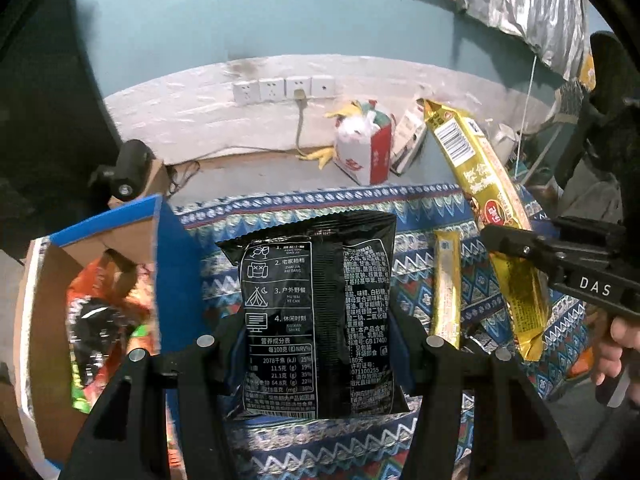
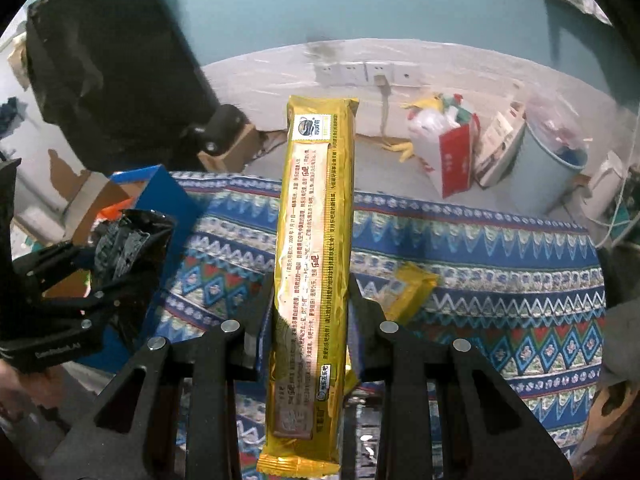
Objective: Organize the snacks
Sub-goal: 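Lift both items and carry them over the cardboard box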
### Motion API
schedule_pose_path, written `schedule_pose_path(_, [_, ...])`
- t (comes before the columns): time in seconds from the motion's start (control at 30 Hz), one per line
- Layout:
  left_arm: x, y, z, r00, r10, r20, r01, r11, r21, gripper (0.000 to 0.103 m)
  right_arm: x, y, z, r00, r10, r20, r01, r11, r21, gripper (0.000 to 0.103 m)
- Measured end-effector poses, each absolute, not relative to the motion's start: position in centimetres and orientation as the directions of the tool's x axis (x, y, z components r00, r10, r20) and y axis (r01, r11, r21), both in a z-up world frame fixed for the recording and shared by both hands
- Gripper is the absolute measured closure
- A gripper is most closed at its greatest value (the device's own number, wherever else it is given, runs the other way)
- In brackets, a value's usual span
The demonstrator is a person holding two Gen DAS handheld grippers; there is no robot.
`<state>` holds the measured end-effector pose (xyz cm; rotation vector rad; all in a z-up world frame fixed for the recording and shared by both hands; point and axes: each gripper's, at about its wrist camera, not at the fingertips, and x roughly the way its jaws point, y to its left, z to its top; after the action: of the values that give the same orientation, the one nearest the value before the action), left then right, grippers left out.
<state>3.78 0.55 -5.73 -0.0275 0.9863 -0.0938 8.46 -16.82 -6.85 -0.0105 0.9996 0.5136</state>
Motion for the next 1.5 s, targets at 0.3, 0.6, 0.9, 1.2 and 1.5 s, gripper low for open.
schedule_pose_path(0.3, [1.6, 4.3, -4.1, 0.58, -0.075, -0.811, 0.015, 0.997, -0.081, 0.045, 7.9, -12.7, -6.3, 0.411, 0.428, -0.805, -0.476, 0.854, 0.211, 0.074])
schedule_pose_path(0.6, [0.3, 7.8, -3.7, 0.601, -0.026, -0.799, -0.053, 0.996, -0.073, 0.045, 8.0, -8.4, -5.9, 0.385, 0.455, -0.803, -0.524, 0.824, 0.216, 0.074])
schedule_pose_path(0.9, [-1.5, 12.8, -3.9, 0.605, 0.014, -0.796, -0.143, 0.985, -0.091, 0.045, 8.1, -2.9, -5.7, 0.348, 0.494, -0.796, -0.578, 0.782, 0.233, 0.074])
schedule_pose_path(1.2, [-3.3, 17.8, -4.8, 0.594, 0.08, -0.8, -0.251, 0.964, -0.09, 0.045, 7.9, 3.5, -5.7, 0.298, 0.535, -0.791, -0.633, 0.731, 0.256, 0.074])
schedule_pose_path(1.5, [-4.4, 21.9, -5.7, 0.568, 0.137, -0.811, -0.332, 0.941, -0.074, 0.044, 7.7, 8.0, -6.0, 0.248, 0.569, -0.784, -0.662, 0.69, 0.291, 0.074])
